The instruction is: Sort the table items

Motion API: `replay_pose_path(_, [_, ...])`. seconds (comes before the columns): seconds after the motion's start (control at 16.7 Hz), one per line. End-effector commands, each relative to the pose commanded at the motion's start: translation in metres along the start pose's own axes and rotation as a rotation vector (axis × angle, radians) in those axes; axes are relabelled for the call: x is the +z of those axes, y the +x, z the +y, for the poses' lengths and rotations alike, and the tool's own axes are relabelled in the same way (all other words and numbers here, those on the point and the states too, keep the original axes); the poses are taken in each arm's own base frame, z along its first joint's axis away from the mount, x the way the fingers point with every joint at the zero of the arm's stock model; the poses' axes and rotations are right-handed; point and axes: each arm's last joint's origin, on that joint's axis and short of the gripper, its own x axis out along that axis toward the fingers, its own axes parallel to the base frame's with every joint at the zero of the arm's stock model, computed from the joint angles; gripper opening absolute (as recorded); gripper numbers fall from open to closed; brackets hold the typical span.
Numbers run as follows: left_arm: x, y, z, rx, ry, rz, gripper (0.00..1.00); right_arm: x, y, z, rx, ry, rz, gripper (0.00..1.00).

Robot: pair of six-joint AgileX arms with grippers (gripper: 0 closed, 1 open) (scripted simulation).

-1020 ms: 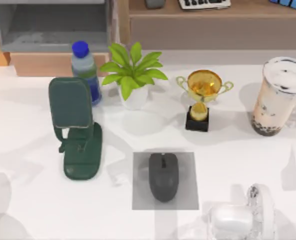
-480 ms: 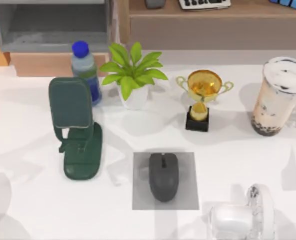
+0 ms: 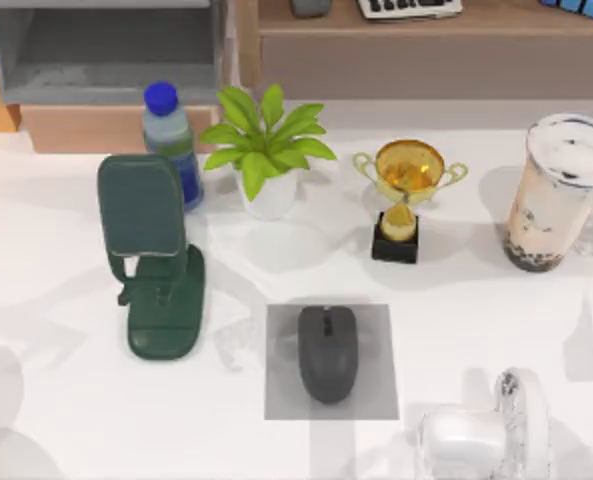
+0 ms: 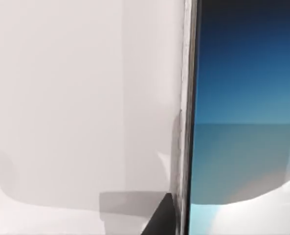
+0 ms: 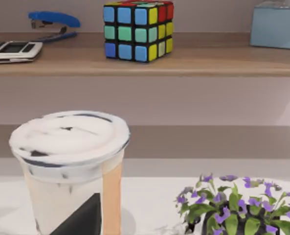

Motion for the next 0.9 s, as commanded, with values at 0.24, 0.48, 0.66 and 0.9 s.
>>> replay_pose_path(0.24, [0.000,0.000,0.000,0.000,0.000,0.000,0.00,0.000,0.000,0.000,0.000,0.000,0.000,1.00])
replay_pose_path(0.48, [0.000,0.000,0.000,0.000,0.000,0.000,0.00,0.000,0.000,0.000,0.000,0.000,0.000,1.00])
replay_pose_path(0.66, [-0.001,-0.016,-0.003,0.000,-0.005,-0.015,0.00,0.000,0.000,0.000,0.000,0.000,0.000,1.00])
replay_pose_path(0.9, [-0.001,-0.037,-0.003,-0.007,-0.003,-0.011,0.00,0.000,0.000,0.000,0.000,0.000,0.000,1.00])
